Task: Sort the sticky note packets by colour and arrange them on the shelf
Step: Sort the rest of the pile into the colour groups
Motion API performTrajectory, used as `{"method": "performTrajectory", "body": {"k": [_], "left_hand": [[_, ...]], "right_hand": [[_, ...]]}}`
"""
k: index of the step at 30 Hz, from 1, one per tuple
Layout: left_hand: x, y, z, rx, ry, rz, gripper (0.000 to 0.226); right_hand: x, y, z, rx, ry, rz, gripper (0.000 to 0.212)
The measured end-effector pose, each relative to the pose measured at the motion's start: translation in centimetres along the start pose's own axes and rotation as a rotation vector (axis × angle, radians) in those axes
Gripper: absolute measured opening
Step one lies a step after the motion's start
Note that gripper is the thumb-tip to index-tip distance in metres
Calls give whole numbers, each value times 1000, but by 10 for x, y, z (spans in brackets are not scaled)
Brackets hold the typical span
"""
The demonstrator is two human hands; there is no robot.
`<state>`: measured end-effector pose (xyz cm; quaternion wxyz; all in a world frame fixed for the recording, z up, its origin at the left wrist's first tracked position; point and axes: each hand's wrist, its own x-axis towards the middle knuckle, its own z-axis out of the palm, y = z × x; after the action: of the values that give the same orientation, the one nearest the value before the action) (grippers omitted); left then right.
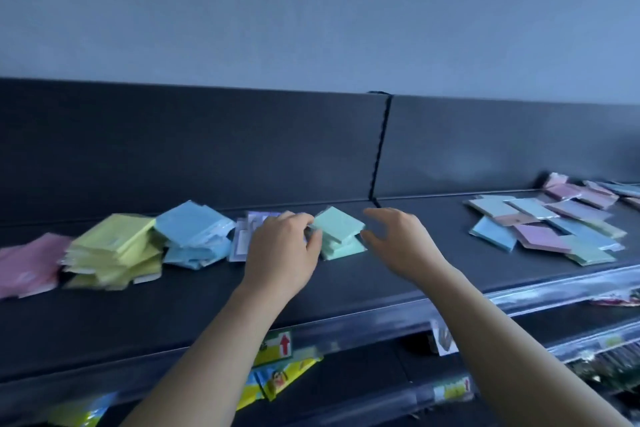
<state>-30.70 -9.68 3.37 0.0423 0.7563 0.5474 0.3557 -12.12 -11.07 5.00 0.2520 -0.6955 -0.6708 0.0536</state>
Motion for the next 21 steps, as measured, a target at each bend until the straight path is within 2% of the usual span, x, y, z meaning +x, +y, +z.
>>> {"method": "performTrajectory", "body": {"k": [4, 11, 21], "left_hand": [[12, 48, 49, -8, -48, 27, 27], [42, 111, 120, -53, -162, 82, 29], [103, 173, 209, -51, -331, 166, 31]], "right_hand": [[-2, 70, -25, -25, -1, 70, 42], [7, 169, -51, -39, 28, 254, 43], [39, 266, -82, -53, 103, 418, 40]]}}
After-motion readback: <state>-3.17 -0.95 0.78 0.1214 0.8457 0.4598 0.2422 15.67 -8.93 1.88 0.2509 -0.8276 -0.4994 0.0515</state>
